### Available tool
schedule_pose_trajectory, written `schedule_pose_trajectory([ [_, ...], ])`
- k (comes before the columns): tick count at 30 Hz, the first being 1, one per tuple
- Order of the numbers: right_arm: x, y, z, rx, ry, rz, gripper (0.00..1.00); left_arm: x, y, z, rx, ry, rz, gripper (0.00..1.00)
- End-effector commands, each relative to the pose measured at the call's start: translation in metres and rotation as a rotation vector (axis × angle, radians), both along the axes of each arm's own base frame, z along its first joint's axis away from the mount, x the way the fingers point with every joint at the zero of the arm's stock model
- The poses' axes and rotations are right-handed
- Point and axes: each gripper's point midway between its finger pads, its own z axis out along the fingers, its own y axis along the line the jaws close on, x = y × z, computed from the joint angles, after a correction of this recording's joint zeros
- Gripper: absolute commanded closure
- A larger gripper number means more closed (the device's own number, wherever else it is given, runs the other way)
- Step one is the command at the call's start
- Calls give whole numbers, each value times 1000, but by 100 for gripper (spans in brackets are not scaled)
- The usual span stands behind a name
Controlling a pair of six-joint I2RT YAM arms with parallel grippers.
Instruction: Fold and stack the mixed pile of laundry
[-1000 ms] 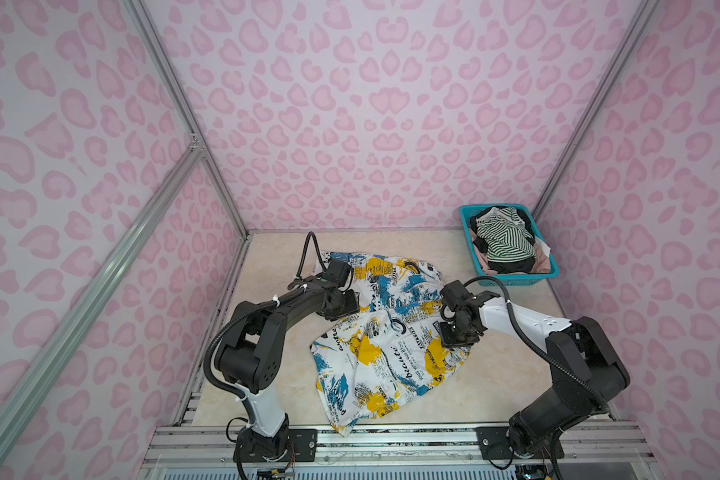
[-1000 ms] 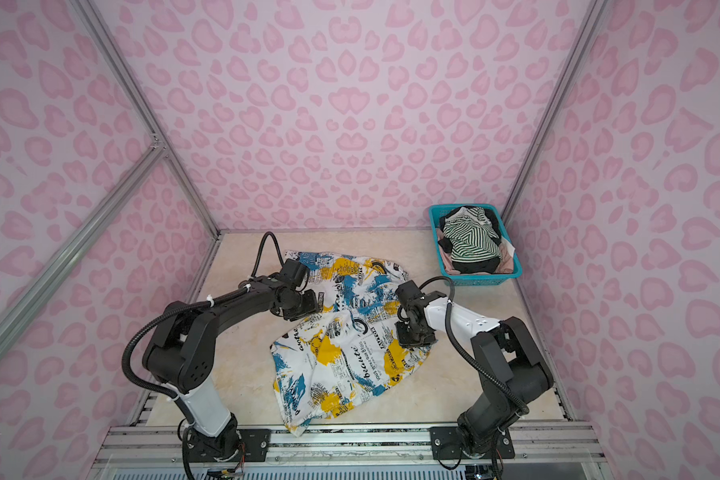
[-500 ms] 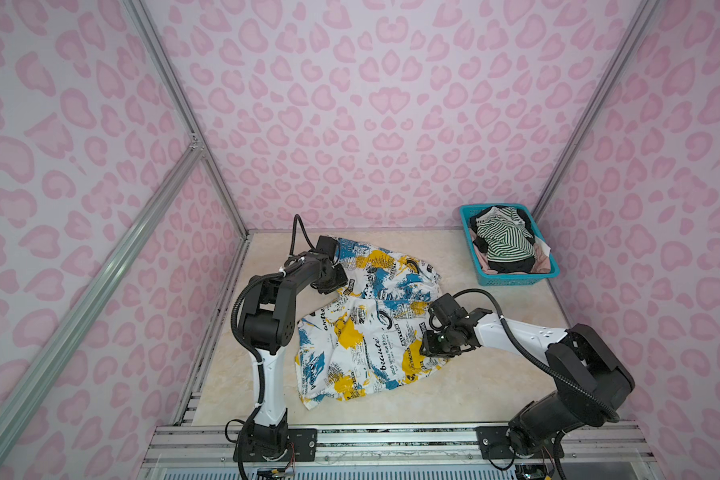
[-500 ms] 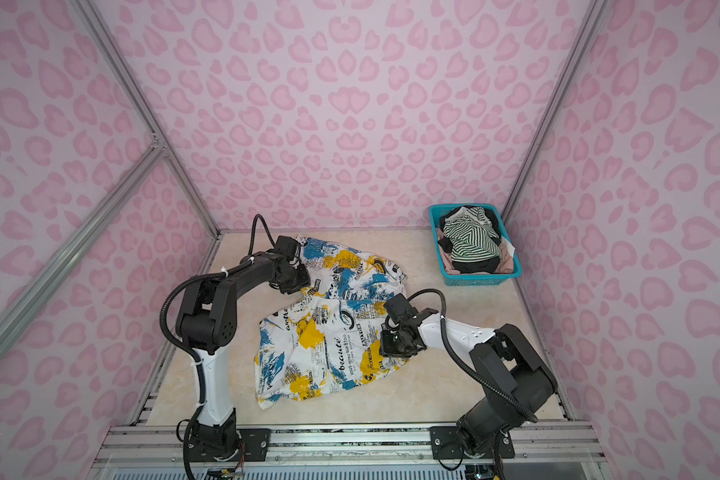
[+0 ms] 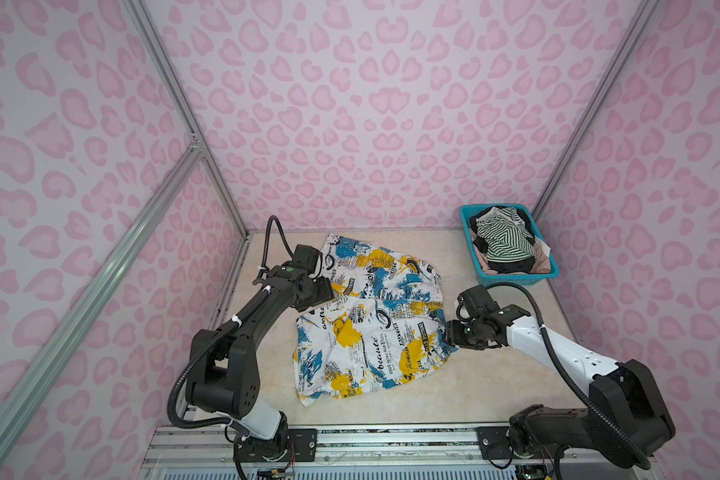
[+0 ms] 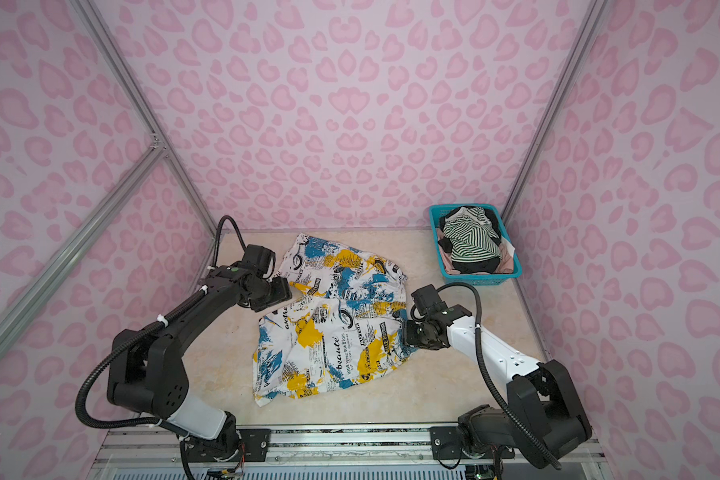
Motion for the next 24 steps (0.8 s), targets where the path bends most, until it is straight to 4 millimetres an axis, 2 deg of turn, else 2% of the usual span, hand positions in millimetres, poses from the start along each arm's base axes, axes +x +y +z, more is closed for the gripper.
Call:
schedule_pose_trajectory([
  [1,-4,3,-8,78,36,6,36,-44,18,-14,68,68,100,29],
  [4,-3,13,-11,147,49,19,36,-76,25,-24,105,120,154,30],
  [8,-3,26,-12,222,63,41,35,-109,29,-29,147,152,199,30],
  [13,-4,26,-19,232,79,32,35,-145,36,-33,110,163,311,30],
  [16,-7,20,-26,197,96,24,35,-163,46,-32,112,170,351,30],
  [19,-10,5,-32,111,97,5,35,-181,52,-36,122,214,358,30],
  [24,-10,-7,-34,38,87,0,35,-202,42,-51,56,293,364,32],
])
